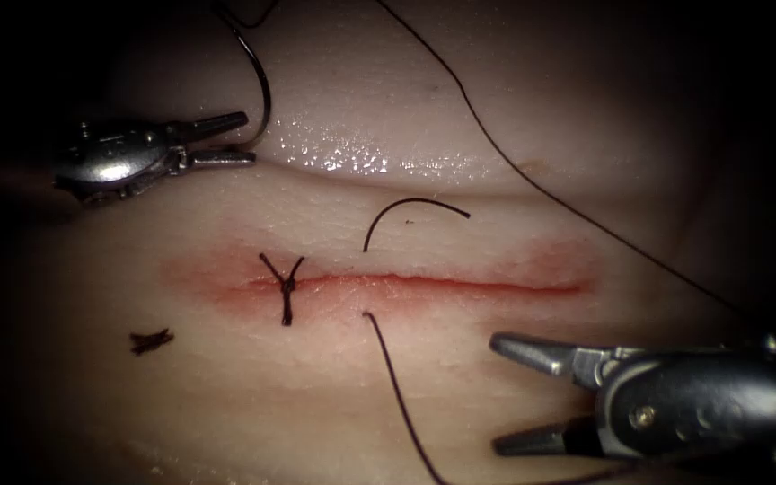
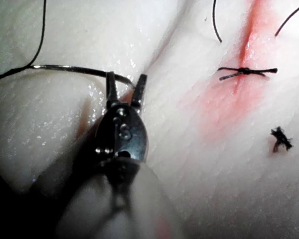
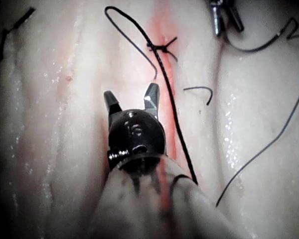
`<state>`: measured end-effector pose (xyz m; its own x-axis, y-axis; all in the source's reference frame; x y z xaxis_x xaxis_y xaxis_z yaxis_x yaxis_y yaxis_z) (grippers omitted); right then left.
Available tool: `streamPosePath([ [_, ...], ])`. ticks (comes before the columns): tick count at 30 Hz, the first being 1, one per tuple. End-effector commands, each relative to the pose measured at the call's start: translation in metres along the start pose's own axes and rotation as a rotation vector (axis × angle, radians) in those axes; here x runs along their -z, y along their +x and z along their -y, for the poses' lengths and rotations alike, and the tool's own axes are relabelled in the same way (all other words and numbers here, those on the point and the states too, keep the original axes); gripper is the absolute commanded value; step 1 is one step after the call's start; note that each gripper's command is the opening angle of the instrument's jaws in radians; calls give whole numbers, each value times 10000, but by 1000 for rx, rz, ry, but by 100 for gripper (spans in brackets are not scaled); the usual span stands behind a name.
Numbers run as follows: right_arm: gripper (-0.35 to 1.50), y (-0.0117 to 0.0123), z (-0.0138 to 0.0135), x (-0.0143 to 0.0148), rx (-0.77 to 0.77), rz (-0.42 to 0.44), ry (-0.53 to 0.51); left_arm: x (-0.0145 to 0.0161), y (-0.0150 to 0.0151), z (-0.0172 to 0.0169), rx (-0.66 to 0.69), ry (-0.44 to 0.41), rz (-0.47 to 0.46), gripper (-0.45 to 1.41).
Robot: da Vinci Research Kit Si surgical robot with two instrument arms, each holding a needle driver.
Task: Wound Closure
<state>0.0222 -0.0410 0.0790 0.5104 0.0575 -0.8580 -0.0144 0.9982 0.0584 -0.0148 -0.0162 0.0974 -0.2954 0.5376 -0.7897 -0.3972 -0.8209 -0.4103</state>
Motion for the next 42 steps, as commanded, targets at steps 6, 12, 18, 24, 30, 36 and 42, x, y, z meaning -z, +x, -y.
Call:
streamPosePath([
  [6, 148, -15, -18, -11, -42, 11, -66, 28, 30, -11, 65, 45, 45, 90],
  [12, 146, -37, -34, -22, -155, 16, -131, 68, 60, -31, -11, 73, 57, 54],
  [18, 143, -59, -38, -52, -378, -20, -182, 79, 91, -60, -126, 101, -94, -4],
  [24, 138, -88, -51, -60, -596, -67, -203, 69, 112, -116, -131, -61, -125, 29],
  [30, 121, -106, -57, -49, -618, -83, -205, 46, 140, -188, -178, -183, -11, 88],
  [36, 116, -111, -55, -45, -620, -82, -204, 24, 171, -241, -256, -232, 44, 100],
  [42, 114, -111, -54, -55, -636, -81, -216, 2, 198, -274, -309, -216, 73, 98],
])
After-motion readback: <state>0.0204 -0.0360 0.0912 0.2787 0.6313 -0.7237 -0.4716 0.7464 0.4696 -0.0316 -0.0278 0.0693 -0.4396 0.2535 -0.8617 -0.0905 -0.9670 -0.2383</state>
